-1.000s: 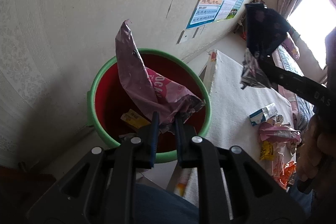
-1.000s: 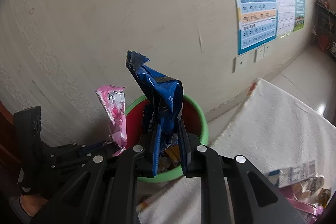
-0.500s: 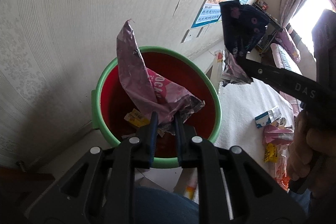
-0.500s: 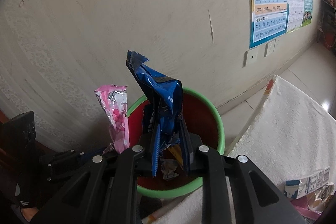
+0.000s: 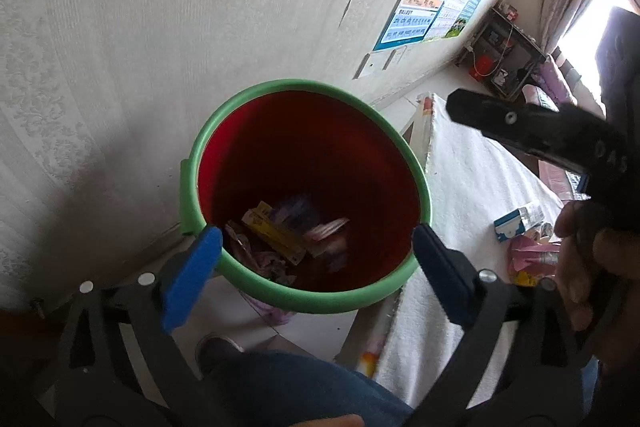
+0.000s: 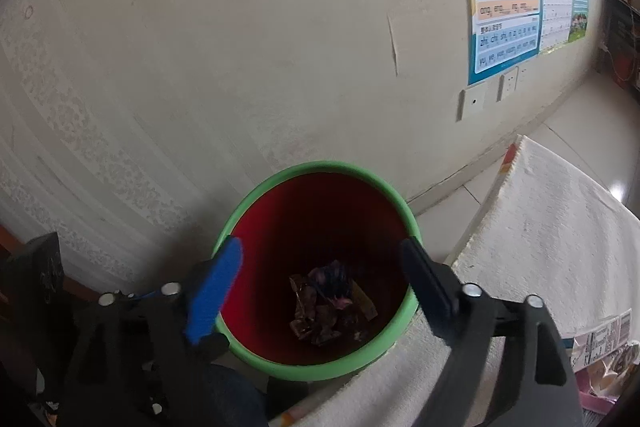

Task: Collect trash
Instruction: 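Move both open tools back over the remaining wrappers, then grasp yellow-black wrapper with left tool while right tool grasps crumpled paper, then carry both items over the red bucket and open both tools to drop them, then move both open tools back over the items on the table, then grasp white milk carton with left tool while right tool grasps yellow wrapper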

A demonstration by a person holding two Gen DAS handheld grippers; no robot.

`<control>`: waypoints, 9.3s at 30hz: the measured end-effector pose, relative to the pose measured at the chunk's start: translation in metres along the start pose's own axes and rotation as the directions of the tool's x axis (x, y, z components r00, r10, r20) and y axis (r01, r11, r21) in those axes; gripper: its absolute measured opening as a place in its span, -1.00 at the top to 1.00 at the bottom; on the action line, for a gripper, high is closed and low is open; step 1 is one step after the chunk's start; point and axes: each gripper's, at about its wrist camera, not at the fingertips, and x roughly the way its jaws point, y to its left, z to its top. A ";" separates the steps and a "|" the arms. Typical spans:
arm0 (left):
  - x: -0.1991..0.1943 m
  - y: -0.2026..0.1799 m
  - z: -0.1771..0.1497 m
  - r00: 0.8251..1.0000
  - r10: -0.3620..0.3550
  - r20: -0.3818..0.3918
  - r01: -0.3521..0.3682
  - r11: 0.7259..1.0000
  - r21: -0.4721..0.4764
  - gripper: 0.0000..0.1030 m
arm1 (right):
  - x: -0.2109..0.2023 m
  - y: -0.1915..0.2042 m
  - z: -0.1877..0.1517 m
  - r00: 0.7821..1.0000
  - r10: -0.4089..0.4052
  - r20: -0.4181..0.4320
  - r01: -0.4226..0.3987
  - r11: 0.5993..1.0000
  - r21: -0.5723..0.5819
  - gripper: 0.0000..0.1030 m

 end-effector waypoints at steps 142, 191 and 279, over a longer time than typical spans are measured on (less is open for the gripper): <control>0.019 -0.213 -0.046 0.977 -0.154 -0.144 0.188 0.945 0.267 0.58 | -0.241 -0.178 -0.139 0.911 -0.388 0.137 0.355 0.910 0.215 0.90; 0.019 0.012 0.022 0.999 -0.009 -0.031 0.007 0.999 -0.043 0.54 | -0.011 0.028 0.014 0.999 -0.041 0.033 0.045 0.990 -0.134 0.84; 0.142 -0.293 -0.015 0.929 -0.104 -0.354 0.298 0.776 0.555 -0.89 | -0.165 -0.328 -0.200 0.891 -0.422 -0.170 0.451 0.869 0.204 -0.46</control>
